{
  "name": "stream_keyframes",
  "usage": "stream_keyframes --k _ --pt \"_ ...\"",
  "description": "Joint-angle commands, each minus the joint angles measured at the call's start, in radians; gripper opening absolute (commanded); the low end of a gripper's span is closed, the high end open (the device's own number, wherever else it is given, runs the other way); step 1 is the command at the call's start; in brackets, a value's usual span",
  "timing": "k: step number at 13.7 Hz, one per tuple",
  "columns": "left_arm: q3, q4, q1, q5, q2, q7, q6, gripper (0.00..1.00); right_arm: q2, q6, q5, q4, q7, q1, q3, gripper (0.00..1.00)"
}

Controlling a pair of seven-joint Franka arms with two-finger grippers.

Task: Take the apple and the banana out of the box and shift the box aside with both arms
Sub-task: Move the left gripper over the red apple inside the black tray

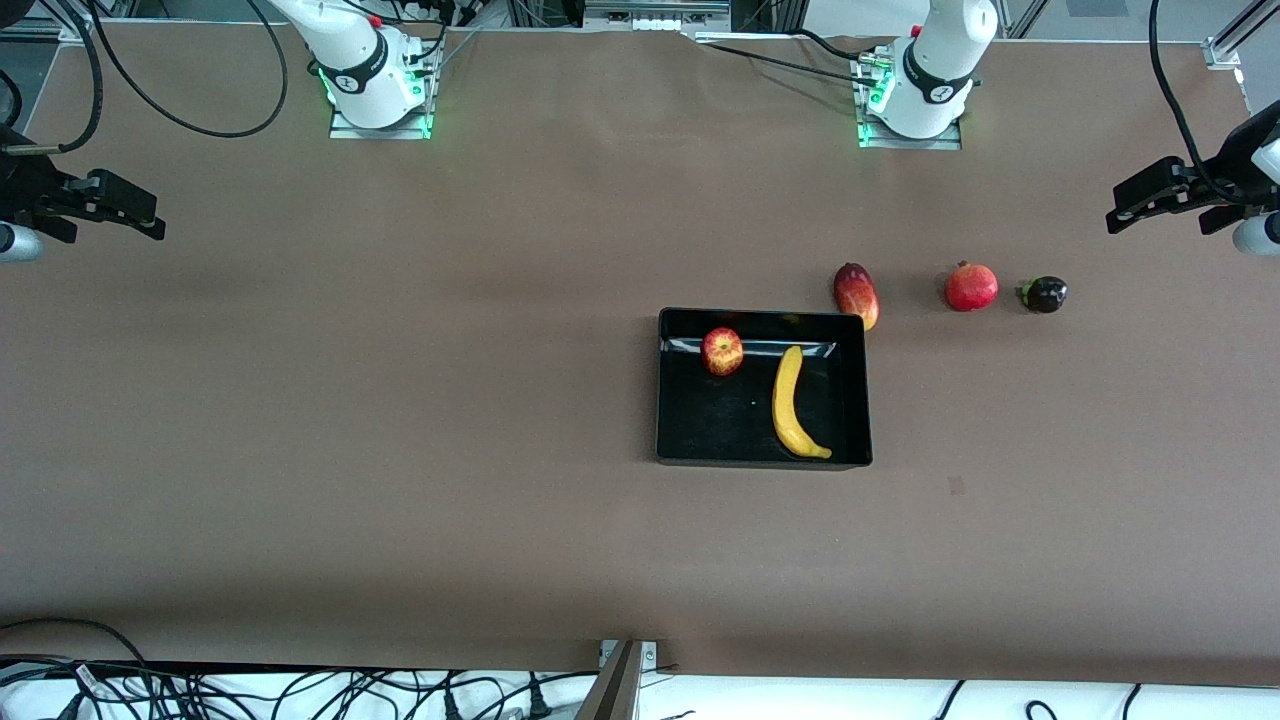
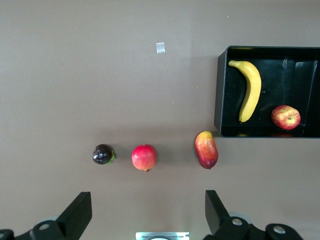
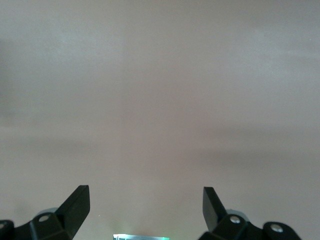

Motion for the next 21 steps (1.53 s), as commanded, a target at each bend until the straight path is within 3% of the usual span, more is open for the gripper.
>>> stream_keyframes --k 1,4,7,14,21 --pt "0.004 -0.028 -0.01 0.001 -0.017 -0.046 0.035 1.0 0.004 -0.017 0.001 0.016 0.008 -0.003 0.004 1.0" --pt "-0.006 -0.056 -0.039 0.004 -0.006 -0.136 0.092 1.0 0.004 -0.017 0.001 0.016 0.008 -0.003 0.004 1.0" --pt "-0.006 -0.069 -0.134 0.01 0.089 -0.337 0.201 1.0 0.004 -0.019 0.001 0.016 0.008 -0.003 0.001 1.0" --pt "0.001 -0.069 -0.274 0.023 0.311 -0.521 0.376 1.0 0.002 -0.02 0.001 0.016 0.008 -0.003 -0.002 1.0" --pt "-0.055 -0.071 -0.348 0.021 0.416 -0.687 0.472 1.0 0.004 -0.019 0.001 0.016 0.008 -0.003 -0.002 1.0"
